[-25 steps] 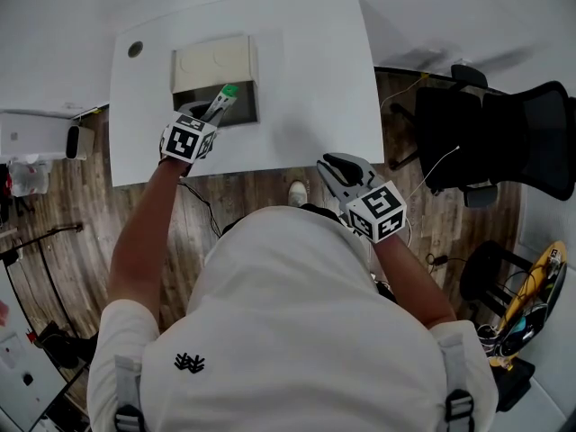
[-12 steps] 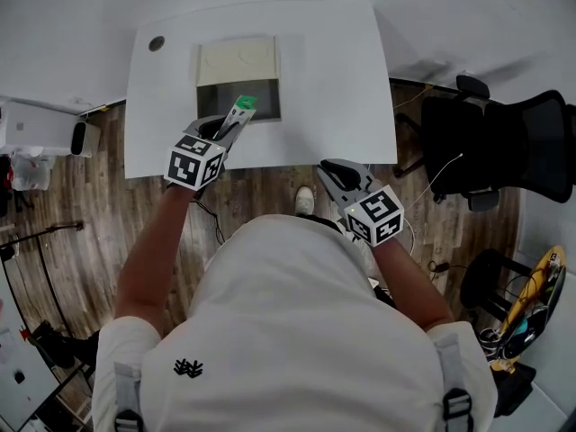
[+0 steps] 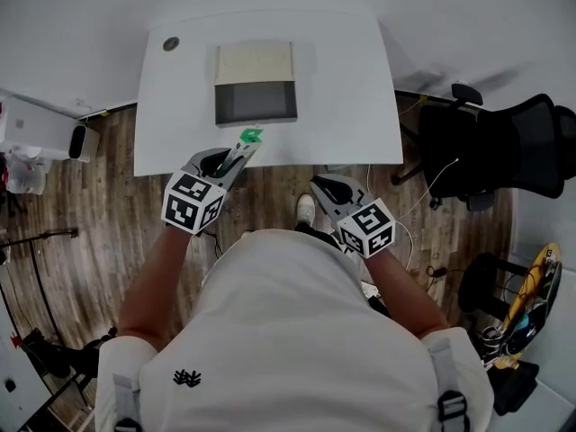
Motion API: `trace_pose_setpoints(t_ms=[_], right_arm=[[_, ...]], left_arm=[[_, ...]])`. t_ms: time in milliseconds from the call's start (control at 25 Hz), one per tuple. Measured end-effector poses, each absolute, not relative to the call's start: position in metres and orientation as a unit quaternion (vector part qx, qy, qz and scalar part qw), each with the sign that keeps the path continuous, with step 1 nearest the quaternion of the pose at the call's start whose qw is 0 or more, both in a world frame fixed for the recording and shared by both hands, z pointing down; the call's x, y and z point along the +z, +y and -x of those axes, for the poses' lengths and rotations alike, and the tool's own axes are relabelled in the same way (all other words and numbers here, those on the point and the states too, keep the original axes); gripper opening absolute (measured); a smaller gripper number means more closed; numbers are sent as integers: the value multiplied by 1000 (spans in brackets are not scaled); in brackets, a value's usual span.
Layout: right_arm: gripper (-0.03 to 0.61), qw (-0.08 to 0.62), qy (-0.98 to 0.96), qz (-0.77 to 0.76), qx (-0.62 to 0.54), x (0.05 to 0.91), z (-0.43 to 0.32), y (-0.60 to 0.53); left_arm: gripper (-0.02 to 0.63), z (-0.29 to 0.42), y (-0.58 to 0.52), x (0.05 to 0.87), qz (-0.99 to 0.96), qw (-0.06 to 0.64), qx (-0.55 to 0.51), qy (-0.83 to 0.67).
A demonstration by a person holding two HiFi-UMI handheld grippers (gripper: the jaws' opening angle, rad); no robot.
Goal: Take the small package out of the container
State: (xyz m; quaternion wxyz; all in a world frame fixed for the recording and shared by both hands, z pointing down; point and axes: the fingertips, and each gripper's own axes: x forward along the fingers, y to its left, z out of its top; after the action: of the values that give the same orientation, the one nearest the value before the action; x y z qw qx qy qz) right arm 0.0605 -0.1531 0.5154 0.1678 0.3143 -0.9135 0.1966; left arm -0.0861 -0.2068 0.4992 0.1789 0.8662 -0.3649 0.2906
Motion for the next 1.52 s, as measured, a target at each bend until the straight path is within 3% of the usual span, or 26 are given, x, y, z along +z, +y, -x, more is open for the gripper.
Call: trace_pose_setpoints(t_ms=[840,1520], right_arm=[[12,157,-911,-333,184,496,3,-74],[9,155,-909,-344,178,493,23,-50]], left_arm=[[95,141,-84,468,-894,179,244,-330],[95,159,-61,461,-901,167,240,-320]])
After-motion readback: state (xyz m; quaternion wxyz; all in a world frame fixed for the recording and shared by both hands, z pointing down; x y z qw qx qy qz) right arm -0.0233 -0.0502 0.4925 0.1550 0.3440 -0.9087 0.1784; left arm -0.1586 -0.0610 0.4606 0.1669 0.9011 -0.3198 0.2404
